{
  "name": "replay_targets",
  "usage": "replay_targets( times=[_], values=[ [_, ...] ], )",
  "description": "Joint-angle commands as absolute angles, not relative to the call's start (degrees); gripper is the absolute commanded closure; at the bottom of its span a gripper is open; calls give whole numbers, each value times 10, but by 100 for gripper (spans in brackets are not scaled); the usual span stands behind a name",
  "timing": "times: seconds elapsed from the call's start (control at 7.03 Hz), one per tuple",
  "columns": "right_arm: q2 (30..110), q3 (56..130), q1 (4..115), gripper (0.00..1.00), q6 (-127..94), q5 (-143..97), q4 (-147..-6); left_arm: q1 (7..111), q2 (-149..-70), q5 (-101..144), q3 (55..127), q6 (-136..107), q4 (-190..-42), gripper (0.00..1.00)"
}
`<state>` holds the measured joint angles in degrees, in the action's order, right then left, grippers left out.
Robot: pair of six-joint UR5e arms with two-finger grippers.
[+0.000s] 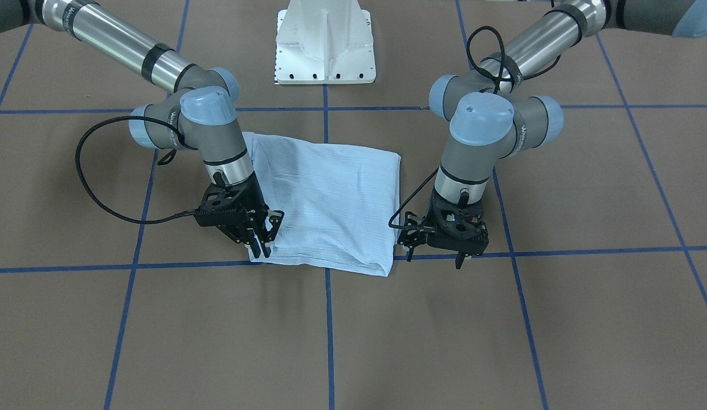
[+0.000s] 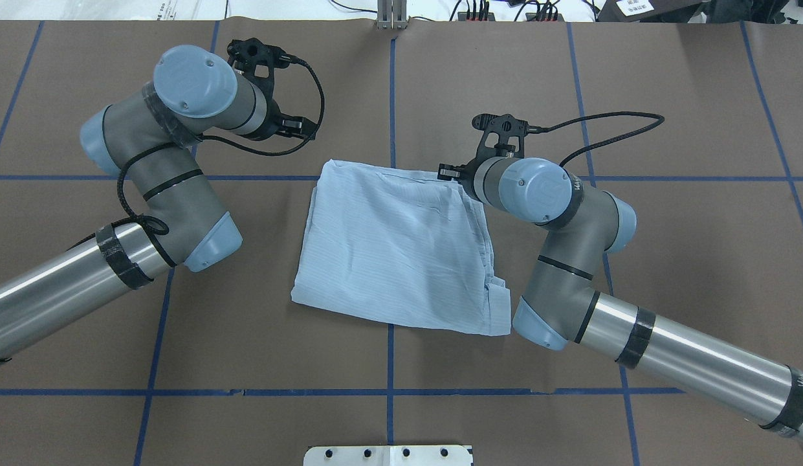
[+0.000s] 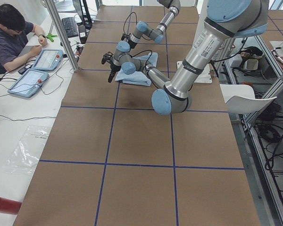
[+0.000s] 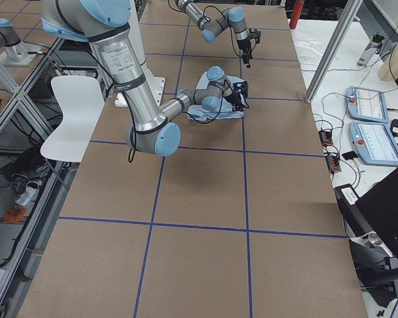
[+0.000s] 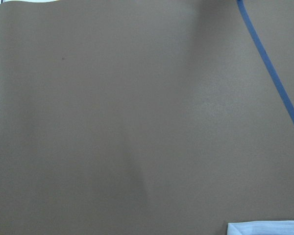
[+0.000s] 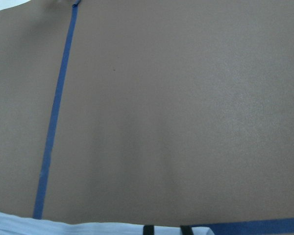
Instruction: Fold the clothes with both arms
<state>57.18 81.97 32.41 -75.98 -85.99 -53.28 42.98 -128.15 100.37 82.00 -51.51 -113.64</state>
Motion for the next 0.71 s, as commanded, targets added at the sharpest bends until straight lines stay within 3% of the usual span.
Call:
replay_targets(
  times=[0.0,0.57],
  values=[
    [577,833,322,23,-783,-874,-537,429,-1281,1004,820,-521,-1136,0],
    [578,830,295,30,-804,-853,-538,429,-1281,1004,820,-523,-1136,0]
  ],
)
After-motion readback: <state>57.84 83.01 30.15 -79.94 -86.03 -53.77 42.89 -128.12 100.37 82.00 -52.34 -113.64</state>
